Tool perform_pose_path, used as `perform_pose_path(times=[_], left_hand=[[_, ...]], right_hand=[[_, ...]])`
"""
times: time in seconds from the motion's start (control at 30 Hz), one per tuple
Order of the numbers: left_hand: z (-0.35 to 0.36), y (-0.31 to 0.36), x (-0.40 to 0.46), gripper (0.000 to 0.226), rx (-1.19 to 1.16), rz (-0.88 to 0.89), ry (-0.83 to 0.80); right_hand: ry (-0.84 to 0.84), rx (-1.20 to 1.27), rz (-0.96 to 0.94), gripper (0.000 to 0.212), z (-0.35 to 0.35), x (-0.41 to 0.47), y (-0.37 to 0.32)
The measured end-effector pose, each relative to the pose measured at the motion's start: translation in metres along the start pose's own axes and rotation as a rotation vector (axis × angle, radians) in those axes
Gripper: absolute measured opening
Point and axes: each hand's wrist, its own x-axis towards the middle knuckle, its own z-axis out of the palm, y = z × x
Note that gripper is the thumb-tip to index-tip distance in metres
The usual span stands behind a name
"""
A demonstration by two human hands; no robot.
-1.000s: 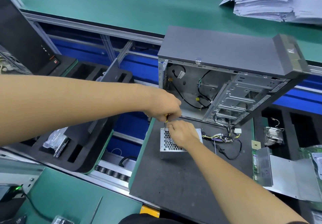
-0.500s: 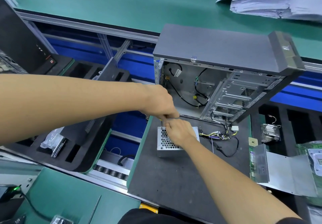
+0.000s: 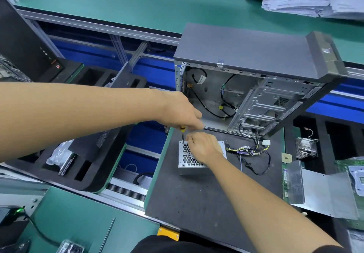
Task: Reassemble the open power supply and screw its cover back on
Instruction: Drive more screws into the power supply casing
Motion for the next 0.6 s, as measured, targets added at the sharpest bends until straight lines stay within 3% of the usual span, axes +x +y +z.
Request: perform_pose_path(times=[0.13, 0.23, 0.4, 0.5, 0.6], left_hand=[[0.0, 0.005, 0.002, 0.034, -0.151, -0.197, -0.166], [0.0, 0.008, 0.007, 0.038, -0.114, -0.208, -0.243], [0.005, 0.009, 0.009, 0.011, -0.015, -0.091, -0.078], [0.005, 0.007, 0.01, 0.006, 0.09, 0.06, 0.02], [0.003, 0.001, 0.012, 0.014, 0.086, 0.104, 0.088]], right_hand=[[-0.002, 0.016, 0.014, 0.03, 0.001, -0.001, -0.001], [0.008, 0.007, 0.004, 0.031, 0.001, 0.0, -0.002], [0.012, -0.001, 0.003, 0.031, 0.002, 0.0, 0.0], [0.007, -0.042, -0.002, 0.035, 0.002, -0.001, 0.001], [0.01, -0.043, -0.004, 0.037, 0.002, -0.002, -0.001]])
